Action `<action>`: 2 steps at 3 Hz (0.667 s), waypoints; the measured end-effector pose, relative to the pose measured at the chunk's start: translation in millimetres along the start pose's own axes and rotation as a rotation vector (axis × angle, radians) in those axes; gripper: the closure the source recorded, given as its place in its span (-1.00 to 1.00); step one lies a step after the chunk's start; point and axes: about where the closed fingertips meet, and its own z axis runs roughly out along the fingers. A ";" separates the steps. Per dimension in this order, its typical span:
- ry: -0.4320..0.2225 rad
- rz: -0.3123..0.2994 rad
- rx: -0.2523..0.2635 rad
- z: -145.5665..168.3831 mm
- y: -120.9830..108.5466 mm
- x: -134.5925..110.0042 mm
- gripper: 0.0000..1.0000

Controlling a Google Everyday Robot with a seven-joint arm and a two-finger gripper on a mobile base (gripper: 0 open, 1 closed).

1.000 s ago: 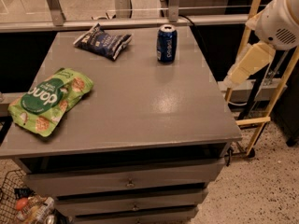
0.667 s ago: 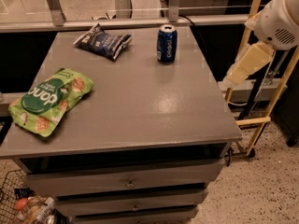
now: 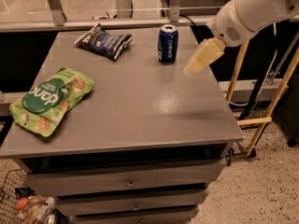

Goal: Move pepsi can near green rice chip bag

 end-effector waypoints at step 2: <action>-0.044 0.147 0.078 90.0 -33.9 -55.2 -1.00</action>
Offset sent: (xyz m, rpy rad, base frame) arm 0.1206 0.0806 -0.0321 0.1301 -0.0379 -0.2454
